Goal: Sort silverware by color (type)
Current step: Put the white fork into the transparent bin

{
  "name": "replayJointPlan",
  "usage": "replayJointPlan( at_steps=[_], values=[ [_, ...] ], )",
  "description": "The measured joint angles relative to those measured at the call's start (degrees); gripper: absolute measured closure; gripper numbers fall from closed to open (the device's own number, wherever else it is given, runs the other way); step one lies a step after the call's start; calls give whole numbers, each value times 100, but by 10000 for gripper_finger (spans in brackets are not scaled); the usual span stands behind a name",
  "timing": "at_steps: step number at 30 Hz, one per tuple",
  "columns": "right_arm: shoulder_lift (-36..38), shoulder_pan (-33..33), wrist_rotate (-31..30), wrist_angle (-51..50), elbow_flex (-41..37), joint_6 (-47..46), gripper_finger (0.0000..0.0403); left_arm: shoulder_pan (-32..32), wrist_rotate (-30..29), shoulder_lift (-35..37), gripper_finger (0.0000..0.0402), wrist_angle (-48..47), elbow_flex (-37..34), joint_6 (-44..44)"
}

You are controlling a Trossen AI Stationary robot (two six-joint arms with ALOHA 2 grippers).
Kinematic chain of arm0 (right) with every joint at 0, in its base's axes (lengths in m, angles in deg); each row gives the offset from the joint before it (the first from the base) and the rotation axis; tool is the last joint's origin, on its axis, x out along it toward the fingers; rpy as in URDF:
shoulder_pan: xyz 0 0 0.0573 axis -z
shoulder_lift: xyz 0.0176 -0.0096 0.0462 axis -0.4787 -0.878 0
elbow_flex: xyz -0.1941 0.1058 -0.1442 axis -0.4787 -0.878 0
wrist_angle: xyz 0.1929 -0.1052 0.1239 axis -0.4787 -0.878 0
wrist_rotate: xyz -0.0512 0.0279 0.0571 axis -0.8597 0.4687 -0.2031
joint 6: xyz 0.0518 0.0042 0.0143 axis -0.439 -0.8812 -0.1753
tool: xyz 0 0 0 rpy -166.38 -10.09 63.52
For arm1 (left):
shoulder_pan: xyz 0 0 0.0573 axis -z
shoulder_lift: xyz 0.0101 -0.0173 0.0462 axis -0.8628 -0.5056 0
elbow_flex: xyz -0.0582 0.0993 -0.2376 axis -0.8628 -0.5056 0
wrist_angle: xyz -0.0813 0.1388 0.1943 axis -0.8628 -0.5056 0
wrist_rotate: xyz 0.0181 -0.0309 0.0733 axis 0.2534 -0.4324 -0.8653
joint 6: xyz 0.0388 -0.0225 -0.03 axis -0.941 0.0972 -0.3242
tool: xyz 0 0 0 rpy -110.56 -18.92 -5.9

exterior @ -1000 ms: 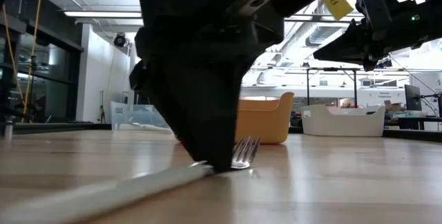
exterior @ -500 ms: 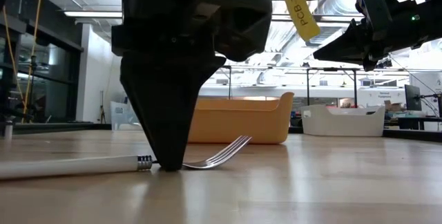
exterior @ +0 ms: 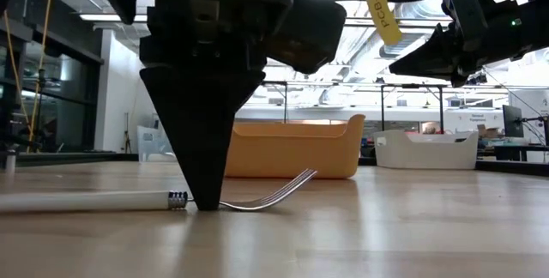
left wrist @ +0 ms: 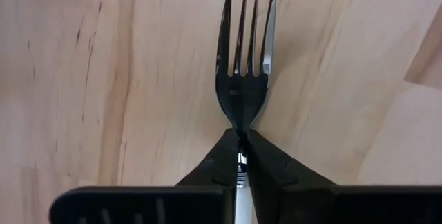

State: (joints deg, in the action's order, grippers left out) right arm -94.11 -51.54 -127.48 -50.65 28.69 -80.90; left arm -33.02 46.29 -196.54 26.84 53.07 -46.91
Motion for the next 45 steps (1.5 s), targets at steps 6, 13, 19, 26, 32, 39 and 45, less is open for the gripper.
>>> replayJointPlan(
  at_steps=[6, 13, 19, 26, 32, 39, 45],
  values=[
    [0, 0, -1, 0, 0, 43, 403, -22, 20, 37, 396, -63, -3, -366],
    [0, 0, -2, 150, -2, 208, 403, -126, -185, 291, 399, -709, -15, -660],
    [21, 0, -4, 364, -2, 448, 403, -232, -383, 624, 399, -1387, -15, -880],
    [35, 0, -4, 510, -2, 538, 403, -448, -809, 1354, 399, -1587, -316, -1010],
    [35, 0, -7, 612, -2, 765, 403, -853, -1265, 2562, 400, -1441, -1457, -941],
    [35, 2, -7, 608, -2, 793, 403, -1820, -1640, 4100, 401, -1287, -2679, -986],
    [35, 2, -7, 608, -2, 930, 403, -2032, -607, 4539, 394, 593, -3668, -1789]
  ],
)
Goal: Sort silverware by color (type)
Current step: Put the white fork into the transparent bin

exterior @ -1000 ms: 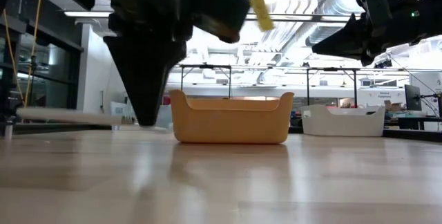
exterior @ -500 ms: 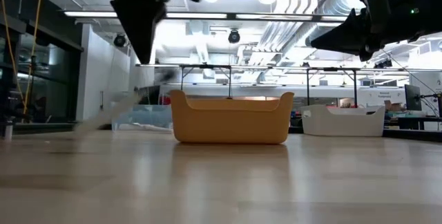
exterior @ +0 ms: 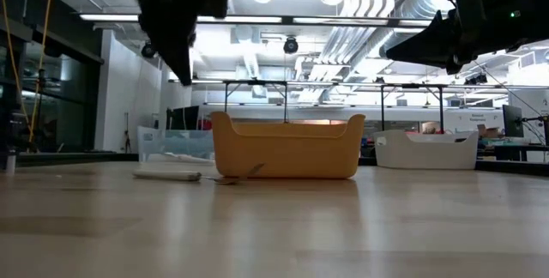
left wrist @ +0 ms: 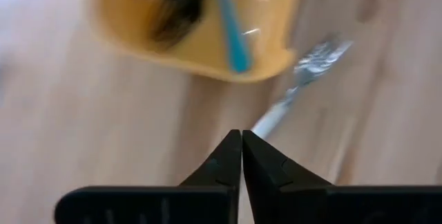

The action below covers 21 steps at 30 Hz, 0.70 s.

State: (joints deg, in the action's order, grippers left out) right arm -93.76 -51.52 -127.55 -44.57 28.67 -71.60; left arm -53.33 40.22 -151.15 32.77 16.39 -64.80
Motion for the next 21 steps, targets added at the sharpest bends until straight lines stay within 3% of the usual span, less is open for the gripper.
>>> replayJointPlan(
  at_steps=[3, 9, 14, 21],
  values=[
    [0, 0, 0, 0, 0, 12, 403, 161, 413, -70, 376, 841, -493, -295],
    [0, 0, 0, 0, 0, 98, 403, 656, 656, -142, 327, 2864, -1265, -1043],
    [0, 4, 0, 11, 0, 119, 403, 870, 537, -268, 301, 3114, -1525, -1665],
    [2, 4, -2, 52, 0, 217, 403, 835, 427, -905, 297, 3557, -1639, -1962]
  ],
)
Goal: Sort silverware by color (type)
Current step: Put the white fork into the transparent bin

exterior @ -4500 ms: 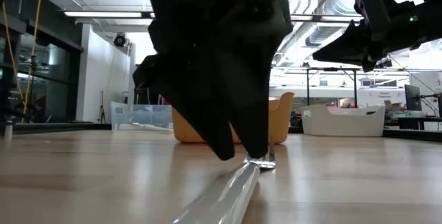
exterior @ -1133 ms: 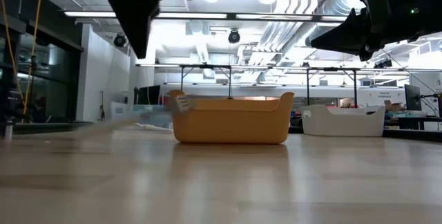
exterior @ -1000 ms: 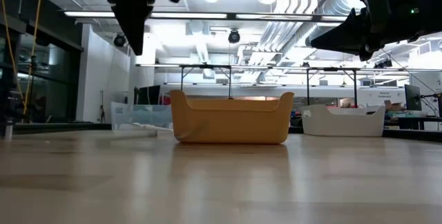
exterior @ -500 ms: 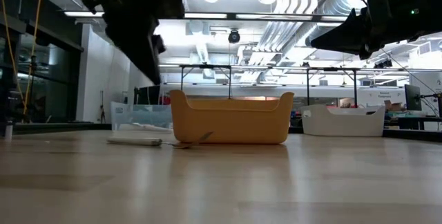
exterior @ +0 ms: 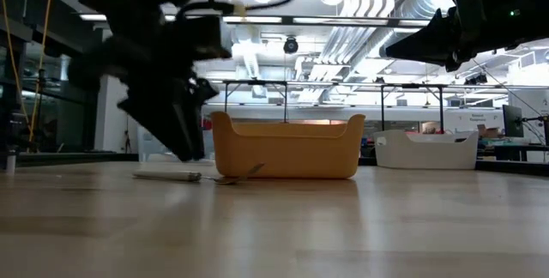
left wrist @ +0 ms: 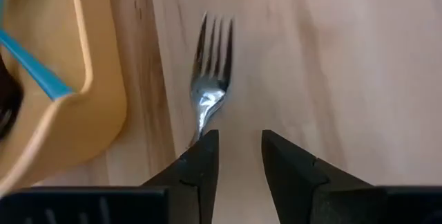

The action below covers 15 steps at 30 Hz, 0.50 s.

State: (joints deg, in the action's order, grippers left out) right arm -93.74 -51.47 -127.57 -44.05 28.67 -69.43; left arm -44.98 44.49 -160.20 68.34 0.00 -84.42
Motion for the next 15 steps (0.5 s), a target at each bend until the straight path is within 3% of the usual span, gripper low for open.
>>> replayJointPlan(
  at_steps=[15],
  values=[
    [7, 0, -15, 36, 2, -10, 403, -342, 28, -469, 297, 290, 4, -108]
  ],
)
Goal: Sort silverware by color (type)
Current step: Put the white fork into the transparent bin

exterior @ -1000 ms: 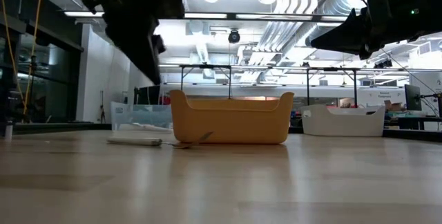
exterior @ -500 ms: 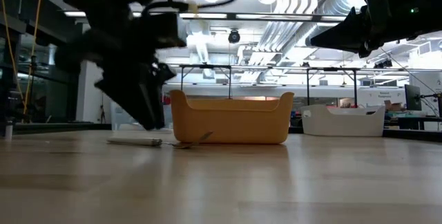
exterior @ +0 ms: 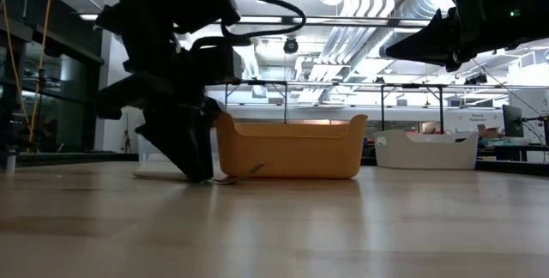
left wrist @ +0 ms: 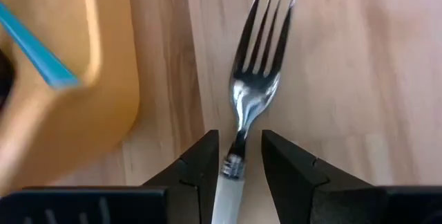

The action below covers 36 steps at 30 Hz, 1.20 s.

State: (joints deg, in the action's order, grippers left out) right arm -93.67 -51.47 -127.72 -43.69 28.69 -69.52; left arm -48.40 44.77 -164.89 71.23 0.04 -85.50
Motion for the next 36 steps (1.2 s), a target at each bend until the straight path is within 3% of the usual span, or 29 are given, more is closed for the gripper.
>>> replayJointPlan(
  at_steps=[9, 15, 18, 27, 36],
  values=[
    [0, 0, -1, -1, 0, -1, 403, 96, 33, -236, 307, 43, 18, 20],
    [0, 0, 0, 10, 0, -1, 403, 233, 99, -253, 379, -207, 22, 188],
    [0, 0, -1, 10, 0, -1, 403, 313, 239, -243, 392, -312, 27, 309],
    [0, 0, -2, 40, 0, 14, 403, 391, 480, 406, 399, -1232, -32, 673],
    [0, 0, -2, 74, 0, 16, 403, 219, -63, 1158, 401, -2403, -19, 818]
  ],
)
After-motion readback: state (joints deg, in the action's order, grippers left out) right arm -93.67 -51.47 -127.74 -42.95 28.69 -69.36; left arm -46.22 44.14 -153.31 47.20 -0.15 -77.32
